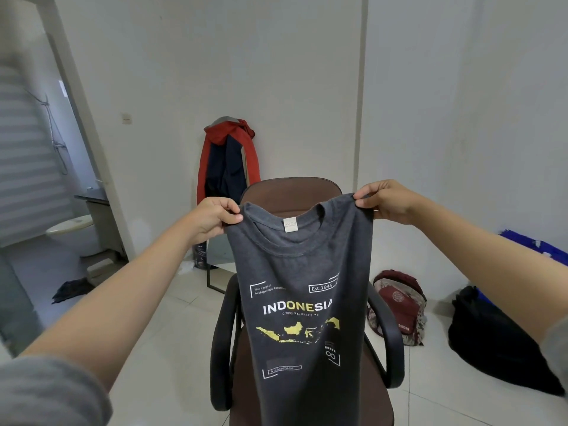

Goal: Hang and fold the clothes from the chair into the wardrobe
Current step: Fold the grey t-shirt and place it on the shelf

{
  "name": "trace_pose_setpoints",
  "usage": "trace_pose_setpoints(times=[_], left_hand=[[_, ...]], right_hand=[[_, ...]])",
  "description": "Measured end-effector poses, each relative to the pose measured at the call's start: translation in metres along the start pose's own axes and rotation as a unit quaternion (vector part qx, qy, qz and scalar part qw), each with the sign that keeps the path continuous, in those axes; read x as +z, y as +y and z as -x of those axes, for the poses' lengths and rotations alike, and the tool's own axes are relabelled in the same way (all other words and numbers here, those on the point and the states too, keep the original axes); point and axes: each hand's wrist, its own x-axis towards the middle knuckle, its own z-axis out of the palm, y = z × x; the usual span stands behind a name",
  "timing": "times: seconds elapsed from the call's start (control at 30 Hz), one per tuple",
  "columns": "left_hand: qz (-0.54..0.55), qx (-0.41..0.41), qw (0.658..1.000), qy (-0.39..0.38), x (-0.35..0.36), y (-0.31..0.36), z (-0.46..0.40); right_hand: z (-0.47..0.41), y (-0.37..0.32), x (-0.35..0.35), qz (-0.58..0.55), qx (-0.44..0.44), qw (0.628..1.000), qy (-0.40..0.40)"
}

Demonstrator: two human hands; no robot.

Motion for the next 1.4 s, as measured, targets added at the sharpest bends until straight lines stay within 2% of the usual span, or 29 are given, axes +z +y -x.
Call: trace_pose_setpoints(times=[0.3,0.57,0.73,0.83,1.07,1.23,1.4], left_hand=[[-0.172,-0.039,0.984,0.009,0.010,-0.038,-0.062],[-0.182,-0.053,0.979,0.072,0.024,-0.072,-0.168],[-0.161,-0.044,0.978,0.123,0.016,-0.072,-0.229],[-0.111,-0.031,0.983,0.146,0.016,-0.064,-0.247],[0.003,-0.010,0.993,0.120,0.022,-0.054,-0.241],[-0.006,-0.022,0.996,0.089,0.029,-0.061,-0.197],[-0.036,-0.083,0.995,0.051,0.024,-0.105,-0.132]], right_hand=[[-0.055,0.042,0.016,0.035,0.042,0.998,0.038],[-0.171,0.088,0.000,0.068,0.052,0.996,0.040],[-0.229,0.089,-0.013,0.025,0.045,0.998,0.046],[-0.247,0.085,-0.020,-0.010,0.039,0.998,0.053],[-0.246,0.081,-0.018,-0.098,0.016,0.994,0.045],[-0.204,0.086,0.000,-0.066,0.036,0.997,0.016],[-0.141,0.129,0.022,0.001,0.106,0.994,-0.008]])
